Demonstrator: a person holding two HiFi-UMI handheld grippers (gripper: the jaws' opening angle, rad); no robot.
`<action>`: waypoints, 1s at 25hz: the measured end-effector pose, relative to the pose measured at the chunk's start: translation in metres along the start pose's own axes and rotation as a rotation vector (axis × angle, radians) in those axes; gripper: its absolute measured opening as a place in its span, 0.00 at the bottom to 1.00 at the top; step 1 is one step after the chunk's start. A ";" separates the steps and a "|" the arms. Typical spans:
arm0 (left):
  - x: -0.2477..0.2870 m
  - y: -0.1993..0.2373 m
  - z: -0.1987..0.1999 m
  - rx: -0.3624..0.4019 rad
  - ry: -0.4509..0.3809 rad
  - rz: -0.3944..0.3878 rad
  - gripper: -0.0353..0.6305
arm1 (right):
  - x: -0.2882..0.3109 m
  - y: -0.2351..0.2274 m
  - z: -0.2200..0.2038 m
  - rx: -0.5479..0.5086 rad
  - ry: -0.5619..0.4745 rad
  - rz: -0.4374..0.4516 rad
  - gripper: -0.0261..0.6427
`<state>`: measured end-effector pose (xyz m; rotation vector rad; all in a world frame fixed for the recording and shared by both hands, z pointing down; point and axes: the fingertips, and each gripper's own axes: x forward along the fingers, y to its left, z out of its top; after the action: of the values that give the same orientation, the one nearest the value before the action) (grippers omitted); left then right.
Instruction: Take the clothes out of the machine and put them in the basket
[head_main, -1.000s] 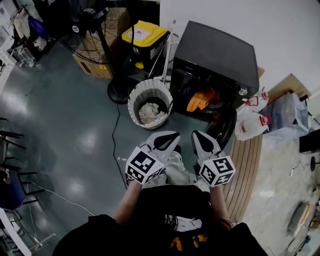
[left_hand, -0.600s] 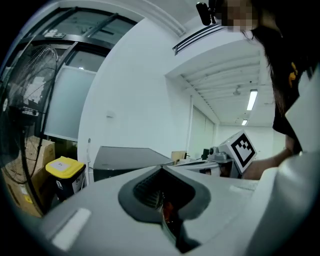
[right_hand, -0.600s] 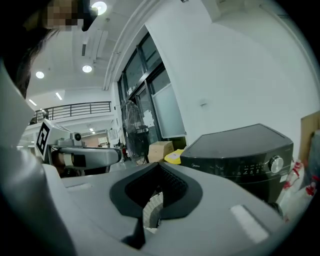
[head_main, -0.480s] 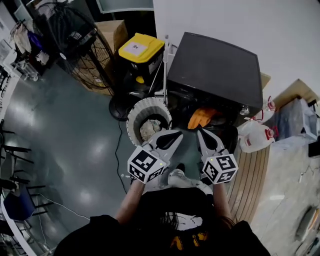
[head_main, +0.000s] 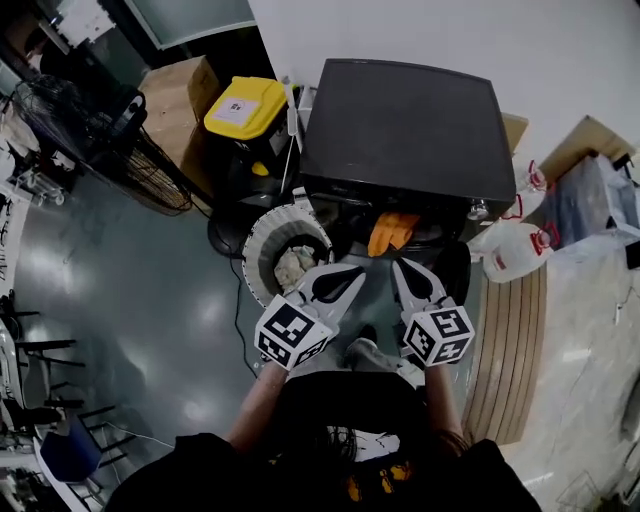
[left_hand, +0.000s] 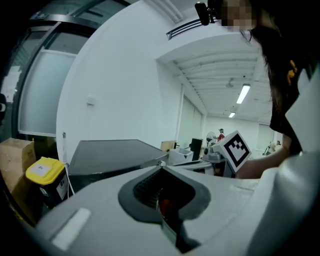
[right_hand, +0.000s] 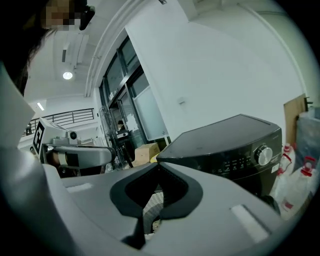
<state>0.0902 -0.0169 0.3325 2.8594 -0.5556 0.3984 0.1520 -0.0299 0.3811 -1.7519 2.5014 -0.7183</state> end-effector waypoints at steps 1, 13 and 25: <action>0.001 0.000 -0.001 0.009 0.012 -0.011 0.06 | 0.001 -0.001 -0.001 0.010 -0.002 -0.009 0.06; -0.001 0.035 -0.012 0.147 0.106 -0.235 0.06 | 0.026 -0.011 -0.002 0.125 -0.123 -0.239 0.06; -0.001 0.069 -0.037 0.321 0.161 -0.489 0.06 | 0.048 -0.026 -0.052 0.156 -0.127 -0.501 0.11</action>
<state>0.0542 -0.0707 0.3771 3.0785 0.2624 0.6659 0.1432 -0.0610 0.4490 -2.2990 1.8782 -0.7593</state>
